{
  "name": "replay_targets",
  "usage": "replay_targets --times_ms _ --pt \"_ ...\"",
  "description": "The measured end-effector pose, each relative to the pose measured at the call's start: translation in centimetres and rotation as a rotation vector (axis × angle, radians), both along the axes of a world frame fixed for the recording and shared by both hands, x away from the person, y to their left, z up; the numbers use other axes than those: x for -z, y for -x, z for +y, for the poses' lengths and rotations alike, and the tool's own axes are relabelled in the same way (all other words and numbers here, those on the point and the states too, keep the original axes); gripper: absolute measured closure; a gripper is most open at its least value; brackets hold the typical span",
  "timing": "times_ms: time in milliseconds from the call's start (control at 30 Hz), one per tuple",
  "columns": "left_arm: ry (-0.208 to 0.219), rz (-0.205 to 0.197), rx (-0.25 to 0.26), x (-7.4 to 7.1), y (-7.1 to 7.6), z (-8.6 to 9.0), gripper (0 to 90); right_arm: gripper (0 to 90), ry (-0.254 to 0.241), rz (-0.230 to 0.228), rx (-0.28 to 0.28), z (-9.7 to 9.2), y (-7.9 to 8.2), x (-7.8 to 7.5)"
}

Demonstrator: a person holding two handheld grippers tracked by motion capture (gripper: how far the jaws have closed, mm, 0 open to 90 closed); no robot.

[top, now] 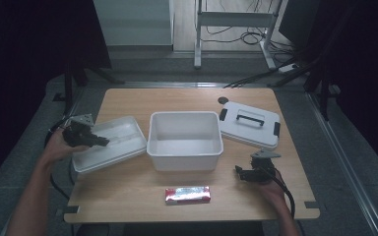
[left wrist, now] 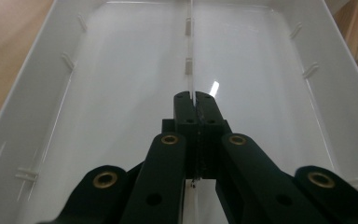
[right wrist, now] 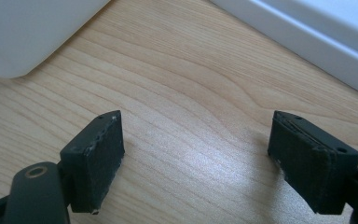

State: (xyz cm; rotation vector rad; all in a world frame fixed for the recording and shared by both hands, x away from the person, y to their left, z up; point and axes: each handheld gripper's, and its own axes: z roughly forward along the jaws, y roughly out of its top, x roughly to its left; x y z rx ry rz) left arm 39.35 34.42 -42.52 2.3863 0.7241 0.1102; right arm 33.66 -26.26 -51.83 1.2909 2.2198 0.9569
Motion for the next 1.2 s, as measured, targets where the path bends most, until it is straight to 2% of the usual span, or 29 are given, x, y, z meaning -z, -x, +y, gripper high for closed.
replay_targets --times_ms 133,400,500,600,933,1067,1100,1133,1167,1200 --pt "0.006 0.033 -0.003 2.2 -0.1 -0.3 90.0 17.7 0.0 0.0 0.0 0.0 0.0 0.0" --pt "-0.022 0.067 0.003 4.4 -0.2 -0.9 90.0 17.7 0.0 0.0 0.001 0.0 0.0 0.0" --pt "-0.025 0.07 0.004 4.5 -0.2 -1.0 90.0 17.7 0.0 0.0 0.002 0.0 0.0 0.0" --pt "-0.084 0.074 0.004 5.2 -0.2 -1.3 90.0 17.7 0.0 0.0 0.002 0.0 0.0 0.0" --pt "-0.126 0.082 0.007 6.4 0.0 -1.8 89.6 17.7 0.0 0.001 0.002 0.0 0.0 0.0" --pt "-0.121 0.08 0.008 6.5 0.0 -1.9 88.5 17.7 0.0 0.001 0.002 0.0 0.0 0.0" --pt "-0.122 0.075 0.013 6.5 0.0 -2.0 87.5 17.7 0.0 0.001 0.002 0.0 0.0 0.0" --pt "-0.126 0.057 0.006 6.2 0.0 -2.2 78.7 17.7 0.0 0.001 0.002 0.0 0.0 0.0" --pt "-0.126 0.045 0.003 5.9 0.0 -2.3 73.9 17.7 0.0 0.001 0.002 0.0 0.0 0.0" --pt "-0.126 0.045 0.003 5.9 0.0 -2.3 67.0 17.7 0.0 0.001 0.002 0.0 0.0 0.0"
